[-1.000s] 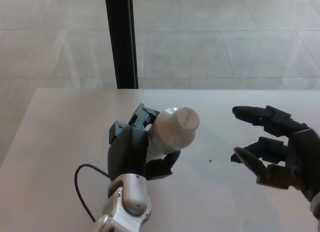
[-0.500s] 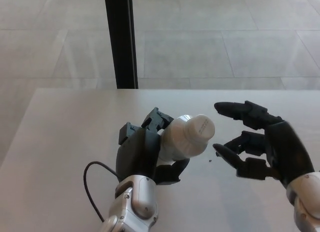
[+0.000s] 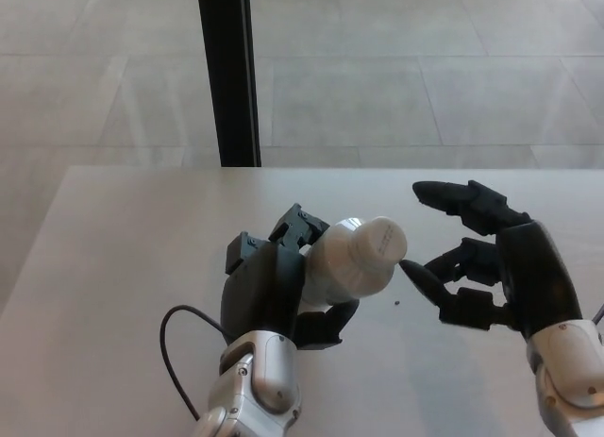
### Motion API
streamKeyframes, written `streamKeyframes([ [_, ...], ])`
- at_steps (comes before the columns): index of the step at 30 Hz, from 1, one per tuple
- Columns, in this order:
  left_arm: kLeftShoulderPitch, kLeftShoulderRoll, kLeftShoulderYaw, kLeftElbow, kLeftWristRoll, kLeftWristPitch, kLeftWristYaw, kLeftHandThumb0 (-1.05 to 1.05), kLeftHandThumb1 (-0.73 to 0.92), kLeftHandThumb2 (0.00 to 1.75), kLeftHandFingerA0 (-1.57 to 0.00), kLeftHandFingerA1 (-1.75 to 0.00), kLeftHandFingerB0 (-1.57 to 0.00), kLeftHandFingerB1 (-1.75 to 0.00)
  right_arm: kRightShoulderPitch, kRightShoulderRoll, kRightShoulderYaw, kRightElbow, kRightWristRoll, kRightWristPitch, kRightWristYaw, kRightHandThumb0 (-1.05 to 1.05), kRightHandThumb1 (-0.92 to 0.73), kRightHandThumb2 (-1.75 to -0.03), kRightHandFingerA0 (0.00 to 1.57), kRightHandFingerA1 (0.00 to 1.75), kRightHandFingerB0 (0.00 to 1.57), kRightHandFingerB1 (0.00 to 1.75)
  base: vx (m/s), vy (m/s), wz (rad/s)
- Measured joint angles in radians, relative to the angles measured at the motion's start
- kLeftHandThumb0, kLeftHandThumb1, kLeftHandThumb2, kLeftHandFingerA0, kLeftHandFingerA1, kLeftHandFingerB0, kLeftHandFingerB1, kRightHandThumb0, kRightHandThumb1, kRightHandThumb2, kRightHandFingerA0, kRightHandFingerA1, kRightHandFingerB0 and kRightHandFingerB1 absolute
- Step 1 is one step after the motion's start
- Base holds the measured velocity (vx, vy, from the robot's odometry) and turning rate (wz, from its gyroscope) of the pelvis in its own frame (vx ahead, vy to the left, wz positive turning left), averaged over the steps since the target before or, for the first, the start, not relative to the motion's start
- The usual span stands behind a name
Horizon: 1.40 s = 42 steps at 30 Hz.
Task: The robot uses its left hand to to lift the bottle kept on the middle of the desk and tilts it towards its right hand. It then uses its right hand to rotate its cap to open it and places the bottle and cap back on the desk
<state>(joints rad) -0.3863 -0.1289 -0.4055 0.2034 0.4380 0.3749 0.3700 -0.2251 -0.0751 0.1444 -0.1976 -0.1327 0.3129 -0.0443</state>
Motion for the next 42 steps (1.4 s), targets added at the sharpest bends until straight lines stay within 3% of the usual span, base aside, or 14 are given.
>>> streamKeyframes([
  [2,0.0,-0.001,0.0,0.001,0.004,0.0,0.0,0.13,0.64,1.1,-0.85,-1.75,-0.74,-1.48,0.013,0.0,0.011,-0.005,-0.007,-0.002,0.001,-0.47,-0.55,-0.57,0.83,0.98,0.45,0.36,0.0,0.0,0.0],
  [3,-0.001,-0.001,0.0,0.002,0.006,0.0,-0.001,0.11,0.64,1.1,-0.84,-1.75,-0.73,-1.46,0.019,0.0,0.016,-0.007,-0.01,-0.003,0.001,-0.53,-0.44,-0.8,0.84,0.96,0.38,0.49,0.0,0.0,0.0],
  [6,-0.001,-0.002,0.0,0.001,0.012,0.004,-0.005,0.09,0.67,1.05,-0.82,-1.75,-0.75,-1.29,0.033,-0.003,0.034,-0.014,-0.018,-0.011,0.006,-0.52,-0.42,-0.8,0.85,0.95,0.37,0.49,0.0,0.0,0.0],
  [11,0.0,-0.01,0.007,0.001,0.013,0.009,-0.008,0.05,0.71,0.92,-0.78,-1.75,-0.71,-1.39,0.036,-0.009,0.056,-0.026,-0.031,-0.027,0.018,-0.48,-0.53,-0.57,0.85,0.98,0.43,0.36,0.0,0.0,0.0],
  [12,0.002,-0.011,0.009,0.002,0.013,0.009,-0.008,0.05,0.77,0.83,-0.77,-1.75,-0.69,-1.33,0.036,-0.011,0.059,-0.032,-0.034,-0.029,0.02,-0.5,-0.41,-0.77,0.85,0.95,0.37,0.48,0.0,0.0,0.0],
  [19,0.009,-0.013,0.023,0.002,0.013,0.01,-0.015,0.03,0.7,0.9,-0.81,-1.75,-0.68,-1.5,0.027,-0.017,0.072,-0.077,-0.049,-0.034,0.037,-0.48,-0.54,-0.57,0.83,0.96,0.43,0.35,0.0,0.0,0.0],
  [20,0.009,-0.014,0.024,0.003,0.013,0.01,-0.017,0.11,0.65,1.06,-1.14,-1.47,-0.92,-1.27,0.024,-0.017,0.071,-0.078,-0.051,-0.034,0.038,-0.53,-0.45,-0.8,0.85,0.96,0.36,0.49,0.0,0.0,0.0],
  [22,0.01,-0.019,0.029,0.005,0.013,0.01,-0.018,0.11,0.65,1.06,-1.14,-1.47,-0.92,-1.27,0.019,-0.015,0.07,-0.082,-0.055,-0.034,0.038,-0.53,-0.45,-0.8,0.85,0.96,0.36,0.49,0.0,0.0,0.0],
  [23,0.01,-0.022,0.03,0.005,0.013,0.01,-0.018,0.07,0.69,1.04,-0.85,-1.75,-0.73,-1.48,0.017,-0.014,0.069,-0.084,-0.056,-0.034,0.039,-0.46,-0.57,-0.57,0.84,0.97,0.43,0.36,0.0,0.0,0.0],
  [24,0.01,-0.023,0.03,0.005,0.013,0.01,-0.019,0.07,0.67,1.06,-0.82,-1.75,-0.69,-1.56,0.016,-0.012,0.068,-0.085,-0.056,-0.034,0.039,-0.52,-0.46,-0.81,0.88,0.96,0.37,0.49,0.0,0.0,0.0],
  [25,0.011,-0.023,0.029,0.005,0.014,0.01,-0.019,0.07,0.68,1.05,-0.82,-1.75,-0.72,-1.48,0.015,-0.011,0.066,-0.085,-0.057,-0.034,0.039,-0.44,-0.58,-0.58,0.88,0.98,0.44,0.36,0.0,0.0,0.0],
  [38,0.01,-0.023,0.023,0.024,0.031,0.013,-0.015,0.08,0.65,1.1,-0.84,-1.75,-0.71,-1.4,0.014,-0.002,0.053,-0.08,-0.059,-0.027,0.045,-0.4,-0.62,-0.58,0.98,1.06,0.47,0.38,0.0,0.0,0.0],
  [40,0.009,-0.023,0.023,0.028,0.034,0.009,-0.014,0.04,0.61,1.11,-1.04,-1.69,-0.79,-1.36,0.015,-0.002,0.055,-0.08,-0.061,-0.022,0.049,-0.4,-0.62,-0.59,0.98,1.07,0.46,0.38,0.0,0.0,0.0],
  [42,0.009,-0.023,0.025,0.031,0.035,0.006,-0.012,0.08,0.65,1.09,-0.81,-1.75,-0.69,-1.4,0.015,-0.003,0.057,-0.08,-0.063,-0.018,0.052,-0.39,-0.61,-0.59,0.99,1.11,0.46,0.37,0.0,0.0,0.0],
])
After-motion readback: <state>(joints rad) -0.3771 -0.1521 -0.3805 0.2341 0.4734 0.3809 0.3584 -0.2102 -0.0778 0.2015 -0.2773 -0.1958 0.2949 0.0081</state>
